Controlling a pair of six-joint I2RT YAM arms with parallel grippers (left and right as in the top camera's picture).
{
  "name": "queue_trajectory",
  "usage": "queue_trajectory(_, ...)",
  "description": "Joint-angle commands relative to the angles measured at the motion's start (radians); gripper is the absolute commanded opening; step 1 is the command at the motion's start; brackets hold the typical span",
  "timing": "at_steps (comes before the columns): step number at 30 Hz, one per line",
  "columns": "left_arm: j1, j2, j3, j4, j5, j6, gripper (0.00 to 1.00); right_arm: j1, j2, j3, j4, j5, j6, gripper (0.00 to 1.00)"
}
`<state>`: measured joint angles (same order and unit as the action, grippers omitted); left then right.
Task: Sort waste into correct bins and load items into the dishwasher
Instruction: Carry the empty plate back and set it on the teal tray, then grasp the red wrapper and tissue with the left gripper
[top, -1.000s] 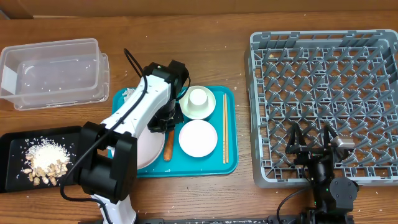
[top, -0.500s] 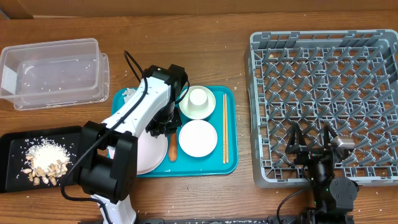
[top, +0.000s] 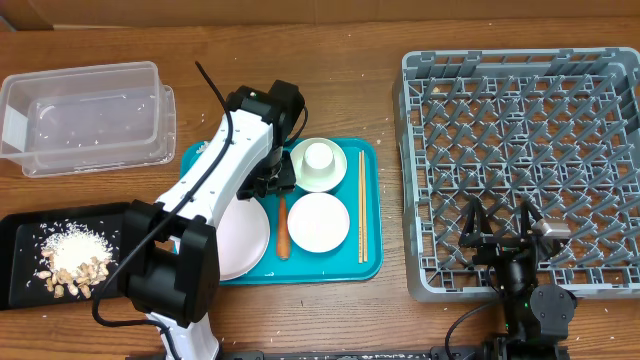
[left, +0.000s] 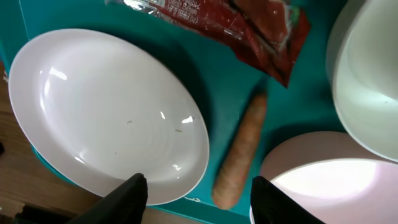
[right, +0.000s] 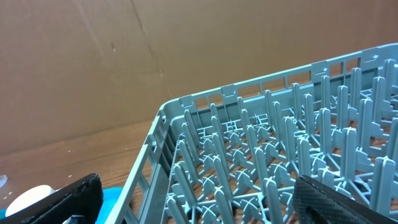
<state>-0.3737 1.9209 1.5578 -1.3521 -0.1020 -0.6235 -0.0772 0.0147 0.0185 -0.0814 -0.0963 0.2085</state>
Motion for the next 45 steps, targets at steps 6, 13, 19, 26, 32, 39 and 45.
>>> queue_trajectory(6,0.019,0.005,0.018,0.078,-0.073,0.018,0.75,-0.003,-0.012,-0.01,0.005,0.009,-0.007,1.0)
queue_trajectory(13,0.106,0.005,0.018,0.129,0.017,-0.024,0.76,-0.003,-0.012,-0.01,0.005,0.009,-0.007,1.0)
queue_trajectory(19,0.208,0.005,0.018,0.188,0.109,-0.066,0.84,-0.003,-0.012,-0.01,0.005,0.009,-0.007,1.0)
queue_trajectory(26,0.223,0.005,0.016,0.272,0.148,-0.177,0.77,-0.003,-0.012,-0.01,0.005,0.009,-0.007,1.0)
queue_trajectory(32,0.172,0.018,0.012,0.281,0.13,-0.242,0.73,-0.003,-0.012,-0.01,0.005,0.009,-0.007,1.0)
queue_trajectory(39,0.149,0.096,0.01,0.308,0.101,-0.386,0.74,-0.003,-0.012,-0.01,0.005,0.009,-0.007,1.0)
queue_trajectory(45,0.153,0.158,0.01,0.335,0.091,-0.394,0.7,-0.003,-0.012,-0.01,0.005,0.009,-0.007,1.0)
